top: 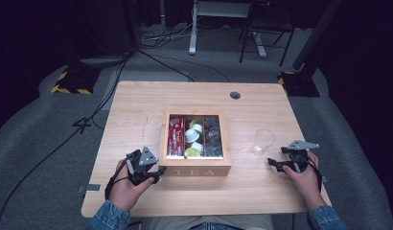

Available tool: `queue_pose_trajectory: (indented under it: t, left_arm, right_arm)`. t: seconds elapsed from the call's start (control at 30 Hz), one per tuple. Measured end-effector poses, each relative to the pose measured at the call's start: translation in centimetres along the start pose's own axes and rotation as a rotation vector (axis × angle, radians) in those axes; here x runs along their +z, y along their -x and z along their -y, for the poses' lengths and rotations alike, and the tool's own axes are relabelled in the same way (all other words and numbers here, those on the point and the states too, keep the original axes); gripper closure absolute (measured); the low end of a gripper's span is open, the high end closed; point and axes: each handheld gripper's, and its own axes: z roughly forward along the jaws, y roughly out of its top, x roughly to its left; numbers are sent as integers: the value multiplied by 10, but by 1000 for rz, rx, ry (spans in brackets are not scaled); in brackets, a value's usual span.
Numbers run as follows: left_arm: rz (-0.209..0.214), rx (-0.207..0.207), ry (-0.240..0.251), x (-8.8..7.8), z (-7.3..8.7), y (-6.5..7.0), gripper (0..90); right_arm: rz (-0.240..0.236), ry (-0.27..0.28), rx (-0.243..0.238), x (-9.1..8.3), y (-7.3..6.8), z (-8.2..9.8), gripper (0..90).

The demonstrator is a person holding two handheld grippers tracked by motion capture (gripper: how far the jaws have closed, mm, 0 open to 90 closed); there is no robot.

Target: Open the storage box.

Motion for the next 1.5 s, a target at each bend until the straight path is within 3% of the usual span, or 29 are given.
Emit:
queue_pose_trajectory:
  t: [0.17, 0.23, 0.27, 0.37, 0.63, 0.67, 0.87, 1.0, 1.3, 1.33, 1.47, 1.5]
  left_arm:
    - [-21, 25, -10, -3, -4, 2, 558]
    - [-16, 27, -3, -5, -5, 1, 558]
    - [-12, 22, 3, -5, -5, 0, 557]
    - [0, 18, 18, -8, -6, -2, 557]
    - [-5, 40, 41, -13, -11, -5, 557]
    - [-9, 42, 51, -14, -13, -6, 558]
    - [-15, 36, 97, -19, -18, -11, 561]
    - [-21, 31, 136, -23, -22, -14, 562]
    - [-22, 11, 179, -22, -26, -20, 561]
    - [-26, 10, 185, -22, -27, -21, 561]
    - [-28, 5, 196, -22, -29, -22, 561]
    - [-31, 9, 195, -22, -29, -23, 558]
  right_arm:
    - [1, 0, 0, -1, -1, 0, 170]
    - [5, 2, 3, -1, -1, 0, 177]
    - [1, 9, 5, -2, -3, 1, 231]
    - [-9, 6, -11, -3, -5, 0, 233]
    - [-18, 99, -27, -35, -21, -24, 232]
    - [-32, 128, -44, -45, -29, -34, 241]
    - [-61, 167, -82, -58, -46, -53, 247]
    - [-116, 182, -107, -62, -61, -71, 247]
    - [-195, 167, -198, -54, -93, -102, 241]
    - [-211, 160, -224, -49, -102, -108, 237]
    - [-229, 152, -261, -42, -117, -117, 238]
    - [-240, 158, -286, -37, -127, -123, 244]
